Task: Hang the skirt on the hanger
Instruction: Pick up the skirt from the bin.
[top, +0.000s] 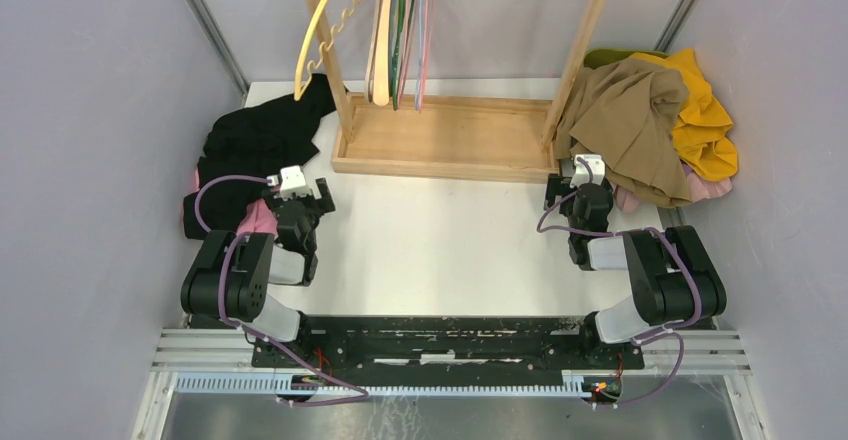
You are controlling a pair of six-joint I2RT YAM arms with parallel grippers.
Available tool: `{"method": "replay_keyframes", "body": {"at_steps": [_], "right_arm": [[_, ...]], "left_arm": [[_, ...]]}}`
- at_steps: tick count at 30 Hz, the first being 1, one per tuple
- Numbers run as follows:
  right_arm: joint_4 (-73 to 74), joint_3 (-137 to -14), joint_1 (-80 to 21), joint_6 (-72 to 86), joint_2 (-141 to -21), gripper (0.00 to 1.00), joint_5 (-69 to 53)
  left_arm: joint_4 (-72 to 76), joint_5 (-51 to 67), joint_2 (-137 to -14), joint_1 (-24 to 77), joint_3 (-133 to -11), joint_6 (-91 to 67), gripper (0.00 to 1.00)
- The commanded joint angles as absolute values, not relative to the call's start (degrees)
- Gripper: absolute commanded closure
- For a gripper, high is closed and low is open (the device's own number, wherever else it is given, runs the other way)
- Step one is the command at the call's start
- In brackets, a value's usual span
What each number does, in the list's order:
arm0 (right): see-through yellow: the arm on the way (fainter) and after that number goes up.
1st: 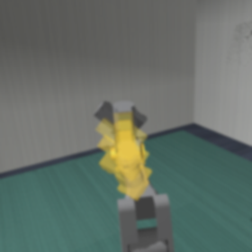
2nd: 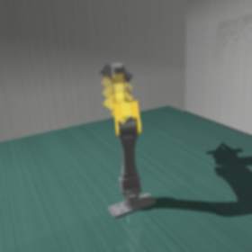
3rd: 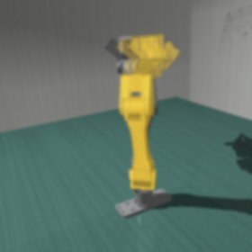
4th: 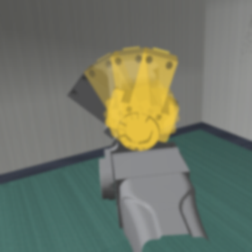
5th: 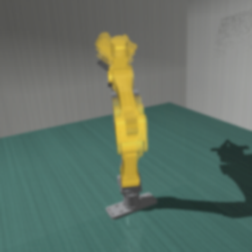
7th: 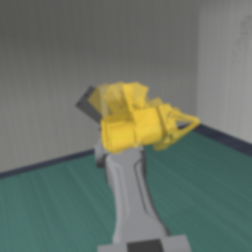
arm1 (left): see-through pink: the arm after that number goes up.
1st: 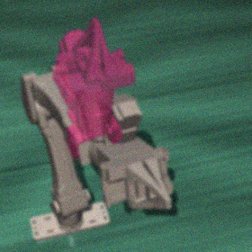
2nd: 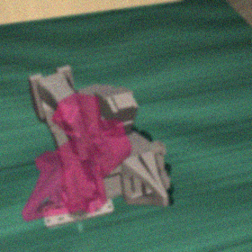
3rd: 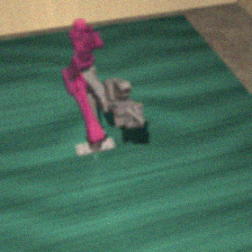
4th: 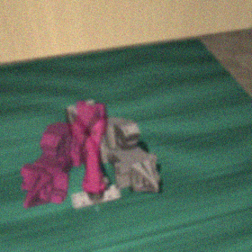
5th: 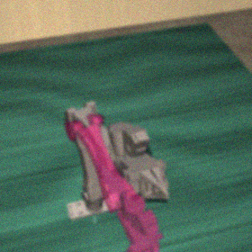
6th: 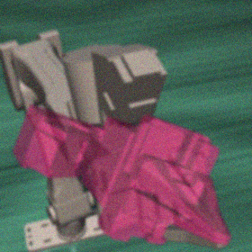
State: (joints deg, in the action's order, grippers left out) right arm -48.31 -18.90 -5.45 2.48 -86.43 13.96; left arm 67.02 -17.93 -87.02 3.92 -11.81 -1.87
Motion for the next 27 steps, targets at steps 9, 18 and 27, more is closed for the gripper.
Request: {"method": "replay_keyframes", "body": {"at_steps": [9,18,27], "right_arm": [[-50.6,-20.3,-5.1,2.2,-86.3,0.00,13.8],[-22.5,-27.6,-5.1,10.2,-70.2,0.00,26.2],[9.3,-42.9,-5.2,19.4,-52.9,0.00,21.3]], "left_arm": [[70.7,-18.9,-87.1,3.8,-11.8,-2.8,0.01],[51.4,-16.8,-75.7,5.6,-17.1,-2.0,0.01],[20.0,-9.1,-58.1,7.2,-29.0,-20.9,0.01]]}}
